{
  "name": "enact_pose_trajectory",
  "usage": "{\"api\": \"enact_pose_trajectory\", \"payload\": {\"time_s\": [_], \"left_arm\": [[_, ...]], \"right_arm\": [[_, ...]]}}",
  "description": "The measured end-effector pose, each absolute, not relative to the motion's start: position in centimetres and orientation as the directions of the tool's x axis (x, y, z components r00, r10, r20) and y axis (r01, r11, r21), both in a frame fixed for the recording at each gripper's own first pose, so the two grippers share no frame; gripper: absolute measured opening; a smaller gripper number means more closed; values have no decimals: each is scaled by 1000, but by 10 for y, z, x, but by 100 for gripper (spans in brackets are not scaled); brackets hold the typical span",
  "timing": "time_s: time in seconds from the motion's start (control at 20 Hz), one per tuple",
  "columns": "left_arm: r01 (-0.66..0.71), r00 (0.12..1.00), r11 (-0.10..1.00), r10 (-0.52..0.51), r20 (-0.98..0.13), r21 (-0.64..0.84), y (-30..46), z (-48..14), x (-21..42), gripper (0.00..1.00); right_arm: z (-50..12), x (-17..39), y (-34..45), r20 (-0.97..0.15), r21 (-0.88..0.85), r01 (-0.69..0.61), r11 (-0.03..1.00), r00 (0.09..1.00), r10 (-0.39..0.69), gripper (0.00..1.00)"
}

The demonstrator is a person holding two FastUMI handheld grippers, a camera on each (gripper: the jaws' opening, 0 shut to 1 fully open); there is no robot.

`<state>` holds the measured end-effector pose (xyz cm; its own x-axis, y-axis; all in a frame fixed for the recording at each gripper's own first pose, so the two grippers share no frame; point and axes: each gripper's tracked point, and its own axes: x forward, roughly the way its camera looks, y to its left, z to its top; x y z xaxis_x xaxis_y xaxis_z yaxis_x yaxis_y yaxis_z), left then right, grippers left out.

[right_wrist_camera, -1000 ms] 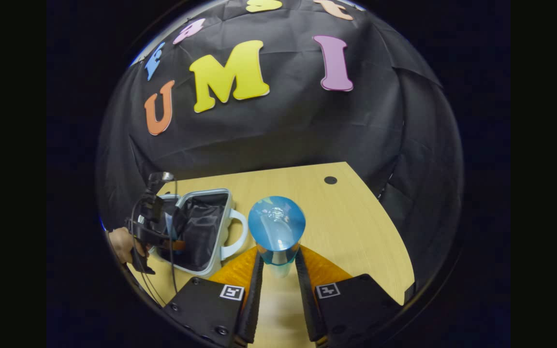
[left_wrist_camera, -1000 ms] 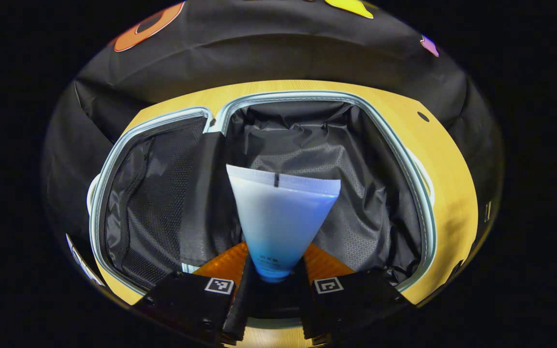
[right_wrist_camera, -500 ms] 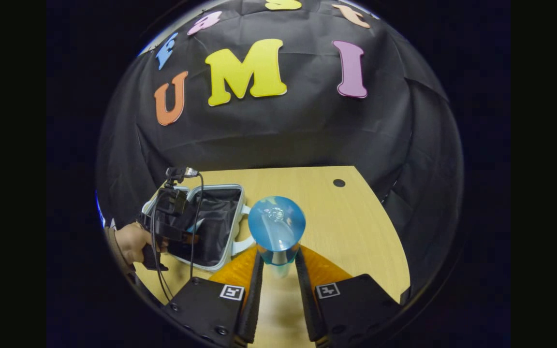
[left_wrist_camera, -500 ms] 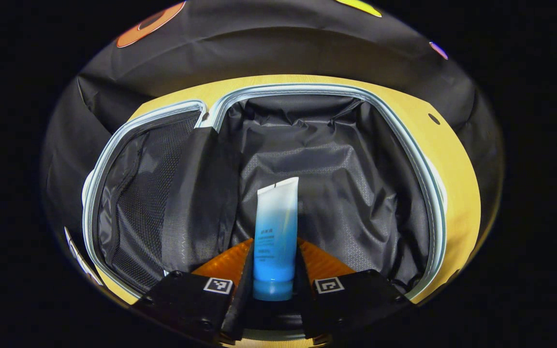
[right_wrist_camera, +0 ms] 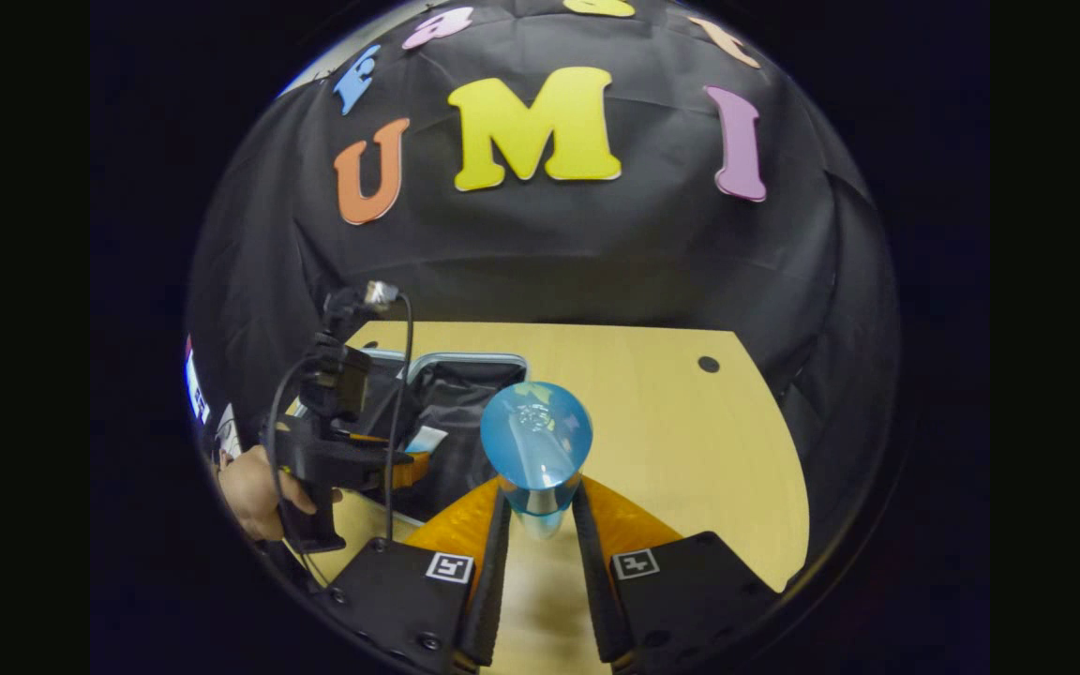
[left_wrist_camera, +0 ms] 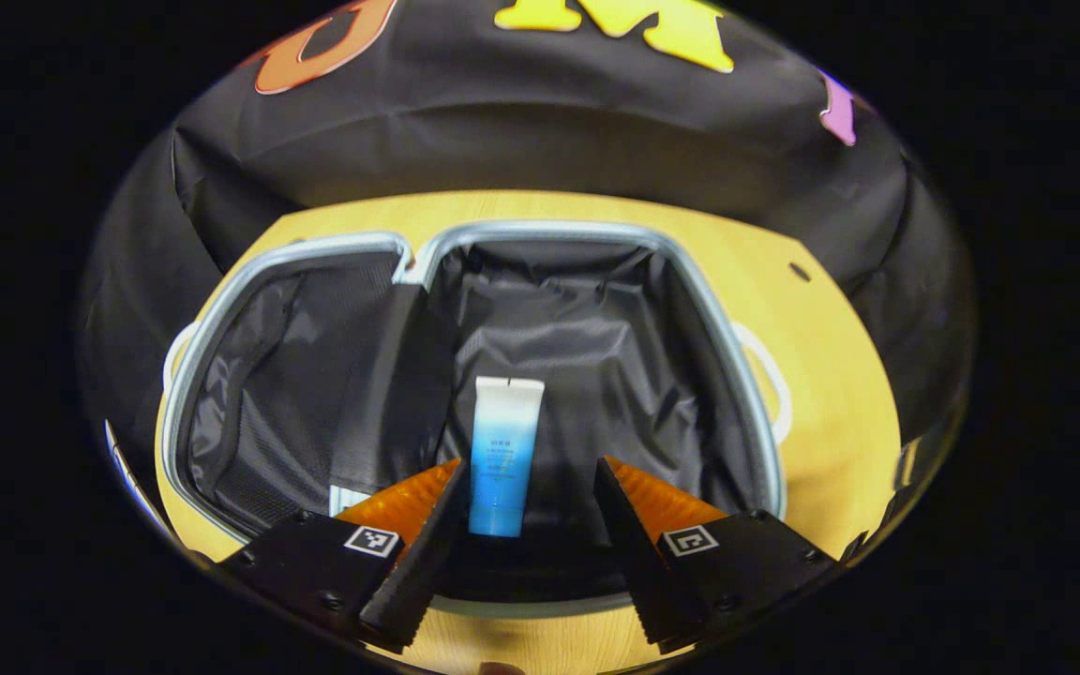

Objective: First open the suitcase, pack the skin care products into it, and then close the suitcase.

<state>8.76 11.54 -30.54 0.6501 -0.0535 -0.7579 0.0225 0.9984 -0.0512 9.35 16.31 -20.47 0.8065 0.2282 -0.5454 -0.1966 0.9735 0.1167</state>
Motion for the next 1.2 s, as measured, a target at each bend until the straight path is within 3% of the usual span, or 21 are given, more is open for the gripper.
{"api": "enact_pose_trajectory", "payload": {"time_s": [0.1, 0.55, 0.85, 1.2], "left_arm": [[40, 688, 997, -72, -722, -61, 119, -285, 75, 93], [-59, 787, 998, 63, -613, 26, 210, -261, -3, 94], [-134, 824, 989, 144, -547, 58, 268, -247, -28, 94], [-144, 850, 986, 166, -501, 82, 279, -232, -28, 94]], "right_arm": [[-208, 100, 187, -549, 133, -229, 964, 793, 264, 37], [-251, 124, 271, -621, 152, -309, 939, 709, 334, 35], [-290, 135, 300, -705, 159, -291, 943, 635, 315, 35], [-317, 140, 309, -769, 136, -291, 947, 572, 286, 37]]}}
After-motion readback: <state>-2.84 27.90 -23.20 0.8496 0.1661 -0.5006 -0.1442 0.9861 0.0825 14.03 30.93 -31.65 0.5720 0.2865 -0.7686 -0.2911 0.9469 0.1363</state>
